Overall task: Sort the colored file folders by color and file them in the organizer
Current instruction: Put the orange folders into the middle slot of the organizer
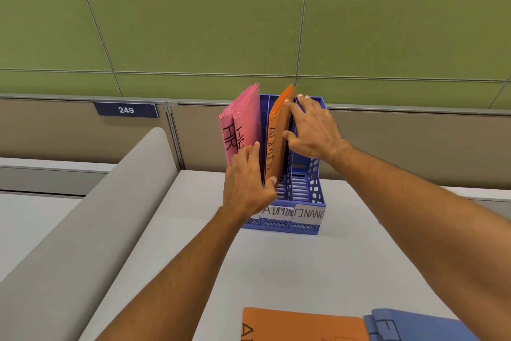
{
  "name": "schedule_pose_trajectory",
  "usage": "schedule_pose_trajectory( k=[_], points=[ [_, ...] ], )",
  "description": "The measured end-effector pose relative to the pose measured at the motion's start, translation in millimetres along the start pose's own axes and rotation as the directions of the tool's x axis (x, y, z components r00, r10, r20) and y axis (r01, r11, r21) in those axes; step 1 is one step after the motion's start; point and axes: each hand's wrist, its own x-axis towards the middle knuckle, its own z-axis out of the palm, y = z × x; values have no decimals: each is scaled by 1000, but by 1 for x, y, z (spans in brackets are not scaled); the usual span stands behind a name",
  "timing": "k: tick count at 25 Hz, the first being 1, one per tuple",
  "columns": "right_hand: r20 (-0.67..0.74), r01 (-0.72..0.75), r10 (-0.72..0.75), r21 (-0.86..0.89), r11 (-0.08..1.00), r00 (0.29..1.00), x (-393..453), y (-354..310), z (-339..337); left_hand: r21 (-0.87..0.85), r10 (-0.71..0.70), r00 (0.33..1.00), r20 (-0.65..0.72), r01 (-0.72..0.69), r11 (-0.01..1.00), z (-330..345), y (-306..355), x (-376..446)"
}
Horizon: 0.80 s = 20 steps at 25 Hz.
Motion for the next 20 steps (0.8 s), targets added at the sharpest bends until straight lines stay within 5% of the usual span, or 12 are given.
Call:
schedule_pose_trajectory(
  k=[20],
  points=[
    [141, -133, 121, 77, 988, 983, -188, -36, 7, 195, -26, 980, 196, -13, 981, -33, 3, -123]
  ],
)
